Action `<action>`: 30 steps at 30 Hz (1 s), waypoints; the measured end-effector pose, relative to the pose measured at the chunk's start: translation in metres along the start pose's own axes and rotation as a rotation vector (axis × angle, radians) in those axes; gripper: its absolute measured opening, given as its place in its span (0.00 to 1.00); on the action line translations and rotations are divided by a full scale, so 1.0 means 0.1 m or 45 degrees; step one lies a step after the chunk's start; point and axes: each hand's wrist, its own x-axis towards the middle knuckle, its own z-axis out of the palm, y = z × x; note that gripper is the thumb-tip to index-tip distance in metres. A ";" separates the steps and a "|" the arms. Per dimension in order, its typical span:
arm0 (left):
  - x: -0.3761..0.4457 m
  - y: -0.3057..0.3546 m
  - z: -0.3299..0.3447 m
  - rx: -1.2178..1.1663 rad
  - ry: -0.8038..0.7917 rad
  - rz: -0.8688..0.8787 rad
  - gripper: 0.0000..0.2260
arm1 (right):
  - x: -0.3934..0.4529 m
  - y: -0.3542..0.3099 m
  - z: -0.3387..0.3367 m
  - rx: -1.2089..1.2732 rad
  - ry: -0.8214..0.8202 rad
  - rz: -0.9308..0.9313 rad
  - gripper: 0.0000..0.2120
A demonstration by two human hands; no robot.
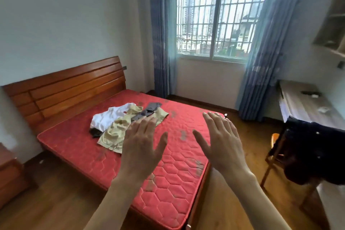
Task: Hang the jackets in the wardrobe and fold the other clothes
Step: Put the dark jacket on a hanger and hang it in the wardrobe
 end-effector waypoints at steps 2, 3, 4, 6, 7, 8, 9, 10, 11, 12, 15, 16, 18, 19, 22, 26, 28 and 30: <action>0.24 0.10 0.24 -0.060 -0.004 0.081 0.25 | 0.07 0.18 0.02 -0.070 0.012 0.073 0.34; 0.35 0.16 0.36 -0.088 -0.012 0.116 0.25 | 0.09 0.28 0.02 -0.104 0.011 0.110 0.34; 0.45 0.23 0.47 -0.116 -0.024 0.147 0.25 | 0.12 0.38 0.01 -0.139 0.005 0.148 0.34; 0.65 0.39 0.69 -0.177 -0.055 0.205 0.24 | 0.15 0.59 -0.03 -0.201 0.008 0.219 0.33; 0.75 0.49 0.79 -0.206 -0.060 0.235 0.24 | 0.17 0.70 -0.05 -0.228 0.023 0.253 0.33; 0.84 0.59 0.90 -0.234 -0.057 0.269 0.24 | 0.20 0.81 -0.08 -0.253 0.038 0.289 0.33; 0.93 0.70 1.00 -0.259 -0.050 0.306 0.24 | 0.23 0.93 -0.10 -0.273 0.043 0.323 0.33; 1.00 0.82 1.10 -0.282 -0.047 0.339 0.23 | 0.25 1.06 -0.13 -0.290 0.039 0.357 0.33; 1.08 0.94 1.21 -0.305 -0.045 0.368 0.23 | 0.28 1.19 -0.16 -0.311 0.031 0.394 0.34; 1.16 1.07 1.31 -0.326 -0.041 0.393 0.23 | 0.30 1.32 -0.18 -0.333 0.024 0.429 0.34; 1.37 1.48 1.63 -0.383 -0.026 0.455 0.22 | 0.35 1.74 -0.22 -0.376 0.038 0.491 0.35; 1.44 1.63 1.73 -0.399 -0.023 0.474 0.22 | 0.36 1.89 -0.24 -0.375 0.042 0.501 0.35; 1.54 1.92 1.95 -0.429 -0.019 0.505 0.22 | 0.39 2.20 -0.27 -0.354 0.050 0.522 0.35; 1.58 2.08 2.07 -0.444 -0.018 0.514 0.22 | 0.40 2.36 -0.29 -0.349 0.050 0.533 0.36; 1.73 2.58 2.39 -0.488 -0.031 0.543 0.22 | 0.42 2.90 -0.38 -0.346 0.027 0.565 0.37; 1.94 3.30 2.79 -0.548 -0.035 0.587 0.22 | 0.40 3.67 -0.53 -0.353 0.046 0.617 0.38; 2.02 3.63 2.97 -0.574 -0.029 0.597 0.22 | 0.36 4.04 -0.60 -0.368 0.073 0.644 0.36; 2.07 3.92 3.15 -0.596 -0.042 0.613 0.22 | 0.32 4.39 -0.65 -0.383 0.097 0.672 0.34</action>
